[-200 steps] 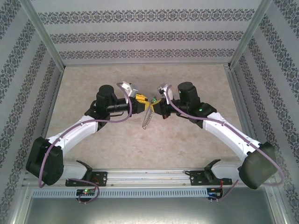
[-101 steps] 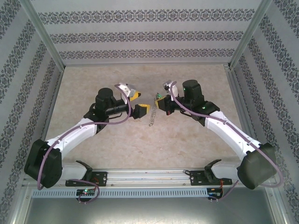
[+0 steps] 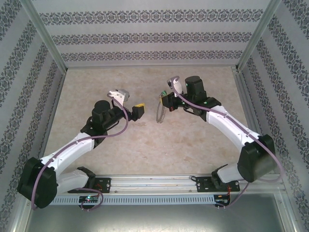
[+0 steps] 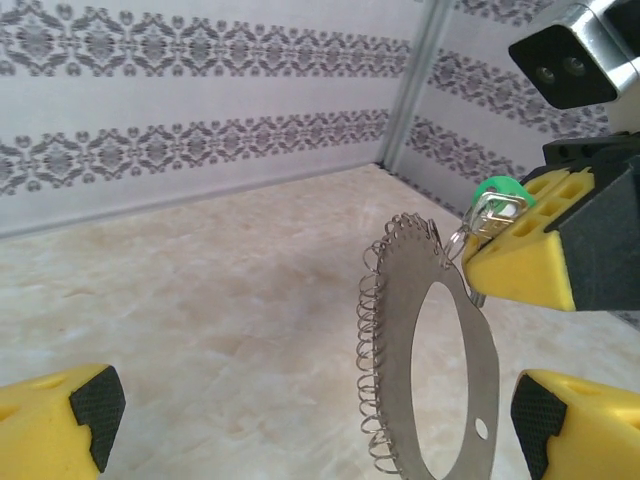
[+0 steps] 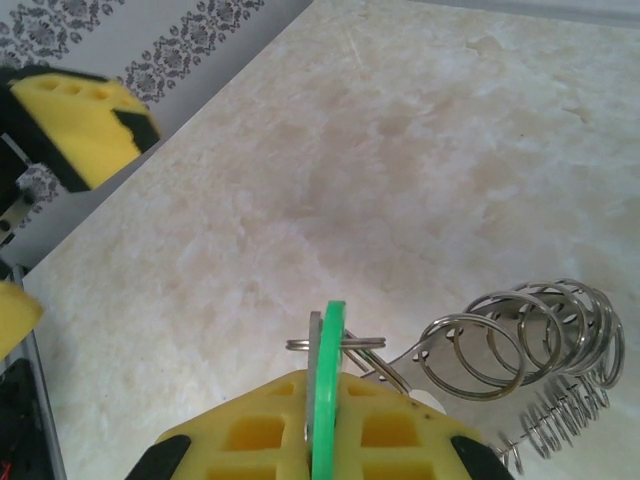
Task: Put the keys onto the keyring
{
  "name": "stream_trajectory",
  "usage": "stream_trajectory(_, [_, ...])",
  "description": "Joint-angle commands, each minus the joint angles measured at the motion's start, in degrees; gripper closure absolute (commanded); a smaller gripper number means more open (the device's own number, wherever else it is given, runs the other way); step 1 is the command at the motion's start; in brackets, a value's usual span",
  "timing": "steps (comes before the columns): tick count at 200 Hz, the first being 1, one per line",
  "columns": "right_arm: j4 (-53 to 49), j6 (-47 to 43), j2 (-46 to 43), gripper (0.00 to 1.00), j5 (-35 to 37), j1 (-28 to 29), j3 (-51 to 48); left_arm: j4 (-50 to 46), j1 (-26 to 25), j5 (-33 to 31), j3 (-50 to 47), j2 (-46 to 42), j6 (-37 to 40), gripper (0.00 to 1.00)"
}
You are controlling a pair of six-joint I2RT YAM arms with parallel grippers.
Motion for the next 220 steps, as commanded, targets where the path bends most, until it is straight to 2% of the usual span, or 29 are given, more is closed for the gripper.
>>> stream_trajectory(1, [3.41,1.08,4.14,1.0,-0.17,-0.84,5.1,2.33,0.41,-4.41,-0.79,-1.76,-1.42,0.0])
stream_trajectory(63, [2.33,3.02,23.43,1.0,-4.64,-2.27,24.63,-1.11,1.2,-6.15,-0.82,-4.29,-0.88,0.0])
stream_trajectory(85, [2.27,4.01,27.64,1.0,-5.44,-2.42,27.1,-1.85,1.49,-6.47,-0.91,-5.45,-0.74,0.0])
stream_trajectory(178, [16.44,10.39,21.69,1.0,-2.82,-2.71,1.26,-3.87,1.53,-4.19,-0.73,-6.88,-1.4,0.0])
stream_trajectory(220, [20.85,12.53,22.33,1.0,-2.08,-1.39,-6.12,-4.12,1.58,-3.55,-0.91,-6.86,-1.66,0.0])
